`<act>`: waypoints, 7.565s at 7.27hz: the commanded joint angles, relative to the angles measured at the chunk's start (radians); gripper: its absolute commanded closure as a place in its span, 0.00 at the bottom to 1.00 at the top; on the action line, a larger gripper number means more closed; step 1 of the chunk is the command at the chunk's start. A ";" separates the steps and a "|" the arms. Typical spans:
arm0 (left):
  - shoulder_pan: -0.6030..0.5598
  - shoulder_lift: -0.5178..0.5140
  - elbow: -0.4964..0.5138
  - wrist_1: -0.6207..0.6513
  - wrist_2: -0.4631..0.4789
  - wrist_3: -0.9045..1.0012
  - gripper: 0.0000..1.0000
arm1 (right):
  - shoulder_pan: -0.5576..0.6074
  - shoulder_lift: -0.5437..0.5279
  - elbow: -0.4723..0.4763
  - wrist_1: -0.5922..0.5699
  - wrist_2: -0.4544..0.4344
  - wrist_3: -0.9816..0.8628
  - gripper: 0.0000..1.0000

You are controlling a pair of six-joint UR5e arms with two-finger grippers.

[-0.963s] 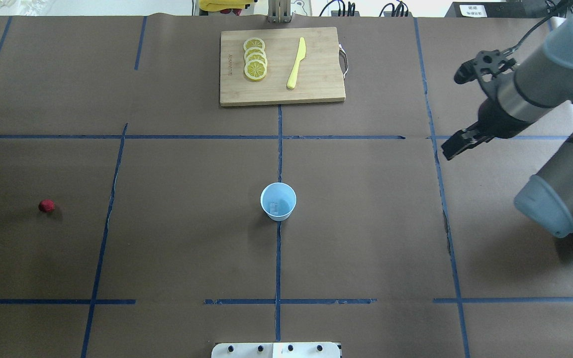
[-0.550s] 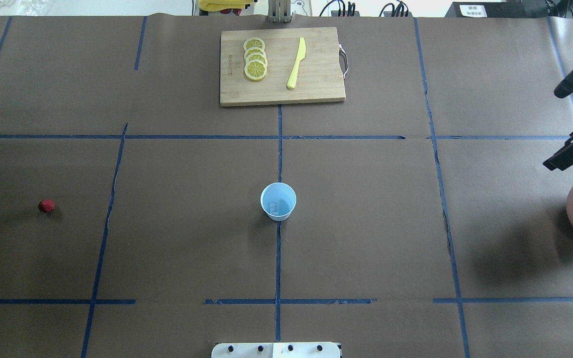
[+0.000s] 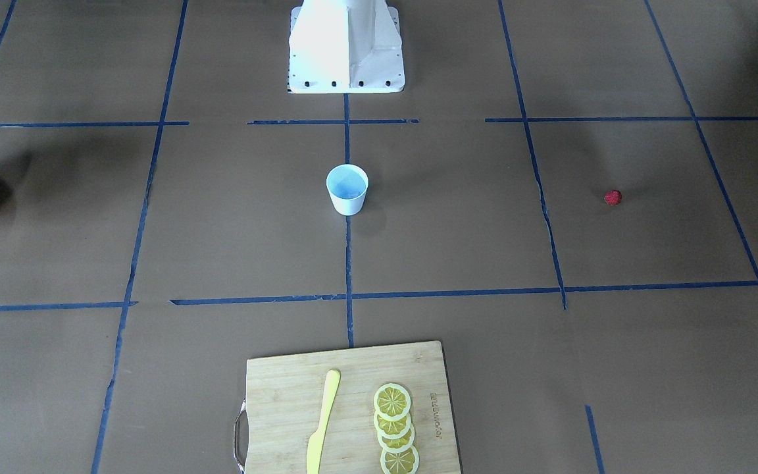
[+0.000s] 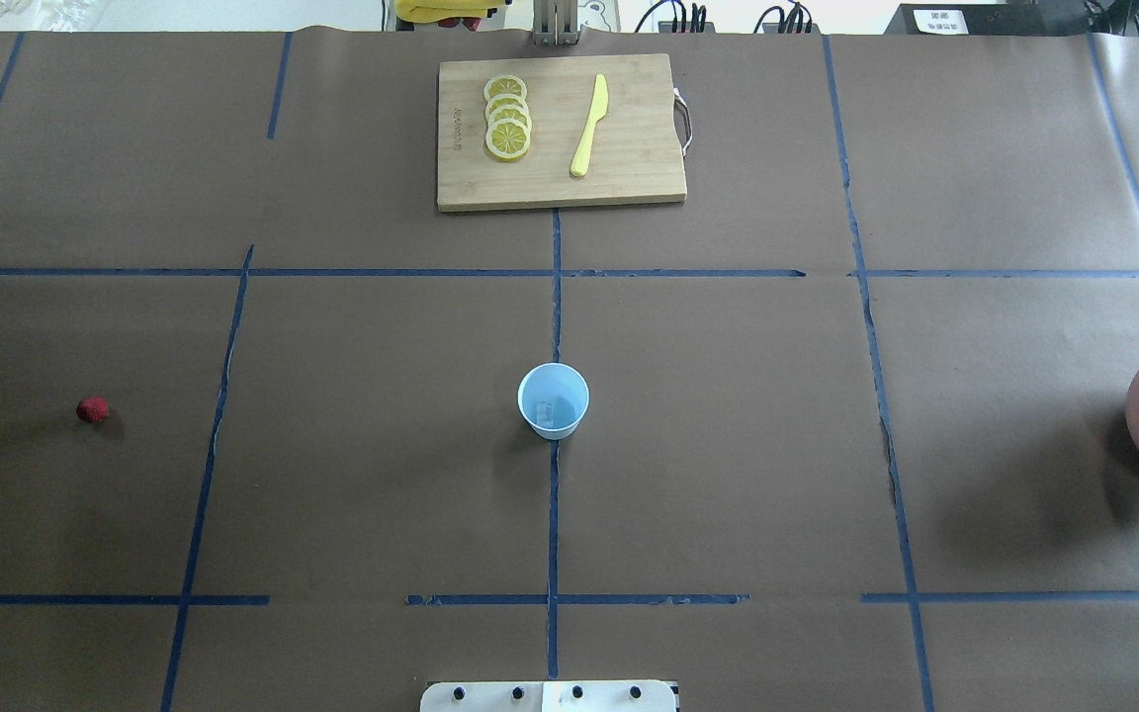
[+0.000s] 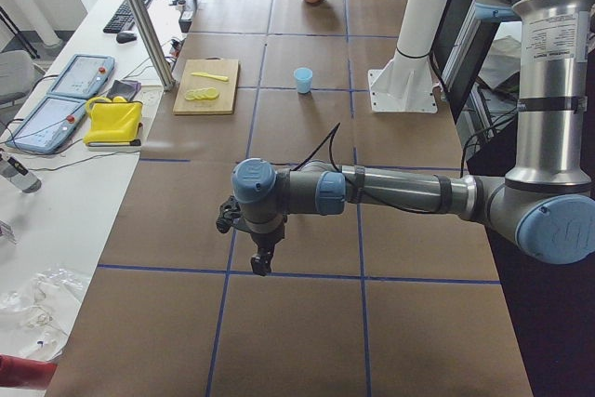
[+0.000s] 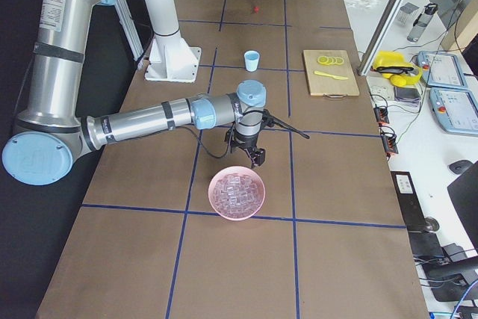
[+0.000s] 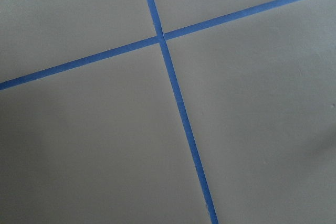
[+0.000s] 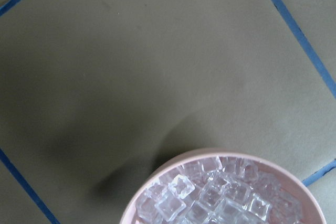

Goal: Put ice and strawberries in cup
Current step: 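Grasp another ice cube from the pink bowl with the right gripper, then carry the second ice cube with the right gripper over the cup, then open the right gripper to release the ice cube into the cup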

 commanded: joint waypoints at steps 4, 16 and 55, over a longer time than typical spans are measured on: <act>0.000 0.000 0.001 0.000 0.000 0.000 0.00 | -0.002 -0.104 -0.141 0.343 -0.019 0.010 0.06; 0.002 0.000 0.000 0.000 0.000 0.000 0.00 | -0.094 -0.103 -0.197 0.338 -0.067 0.006 0.41; 0.022 0.000 0.004 0.000 0.000 0.002 0.00 | -0.692 1.018 -0.302 -0.216 -0.446 1.829 0.01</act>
